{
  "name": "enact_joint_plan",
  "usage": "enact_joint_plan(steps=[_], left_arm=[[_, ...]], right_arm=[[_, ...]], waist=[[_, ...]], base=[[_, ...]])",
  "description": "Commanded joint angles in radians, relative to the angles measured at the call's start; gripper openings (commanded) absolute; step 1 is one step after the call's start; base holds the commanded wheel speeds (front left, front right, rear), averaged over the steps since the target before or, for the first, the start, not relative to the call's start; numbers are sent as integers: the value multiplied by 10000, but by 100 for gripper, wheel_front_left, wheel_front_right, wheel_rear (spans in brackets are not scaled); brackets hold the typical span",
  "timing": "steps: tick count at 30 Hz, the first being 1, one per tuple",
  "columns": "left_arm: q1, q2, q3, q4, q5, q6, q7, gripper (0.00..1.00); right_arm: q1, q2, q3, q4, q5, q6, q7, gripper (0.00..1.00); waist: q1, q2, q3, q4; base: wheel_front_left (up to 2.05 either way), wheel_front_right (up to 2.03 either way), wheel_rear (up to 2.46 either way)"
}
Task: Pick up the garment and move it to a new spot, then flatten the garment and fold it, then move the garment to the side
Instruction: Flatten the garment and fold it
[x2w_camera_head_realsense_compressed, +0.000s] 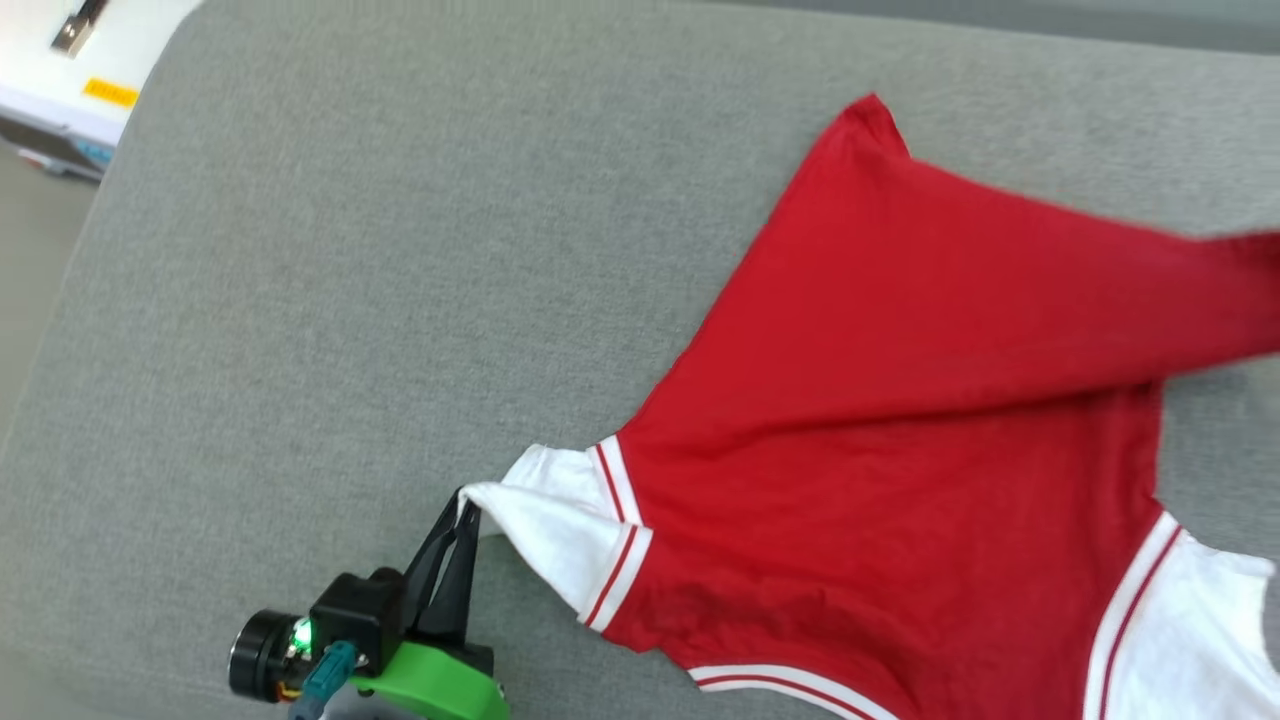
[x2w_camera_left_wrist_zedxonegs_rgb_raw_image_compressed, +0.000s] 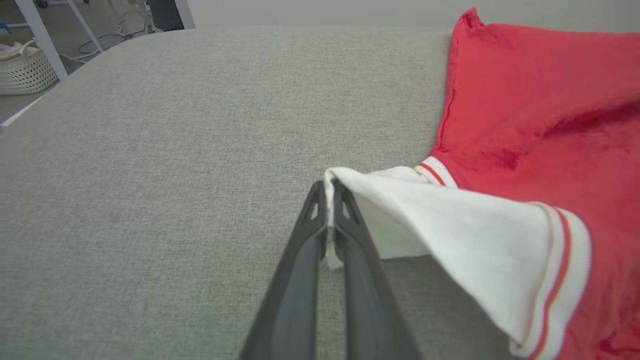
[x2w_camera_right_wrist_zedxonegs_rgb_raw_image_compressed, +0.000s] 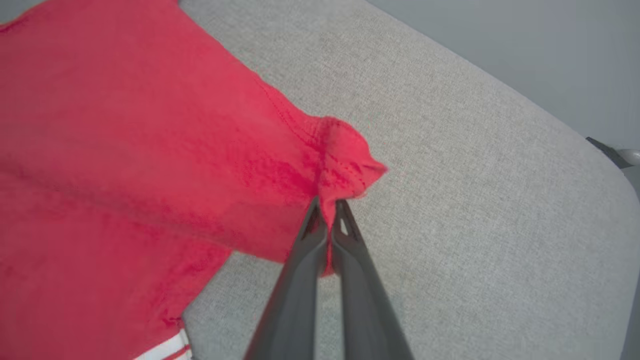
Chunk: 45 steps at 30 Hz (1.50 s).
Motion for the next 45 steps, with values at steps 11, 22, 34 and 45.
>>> enact_joint_plan(steps=[11, 22, 34, 45], left_arm=[[929, 354, 421, 178, -271, 190, -57, 0], [1082, 412, 654, 397, -379, 135, -57, 0], [878, 418, 638, 328, -194, 11, -57, 0], [-210, 248, 219, 53, 188, -157, -57, 0]], right_arm=[[4933, 386, -898, -226, 295, -6, -567, 0], [8039, 2214, -1755, 295, -145, -6, -499, 0], [6976, 2852, -4476, -1301, -1552, -6, -1658, 100], [3354, 2250, -3665, -3302, -1806, -6, 1167, 100]], waist=[[0, -1, -1587, -1270], [0, -1, -1643, -1501], [0, -1, -1588, -1557], [0, -1, -536, -987]], base=[[0, 0, 0], [0, 0, 0], [0, 0, 0], [0, 0, 0]])
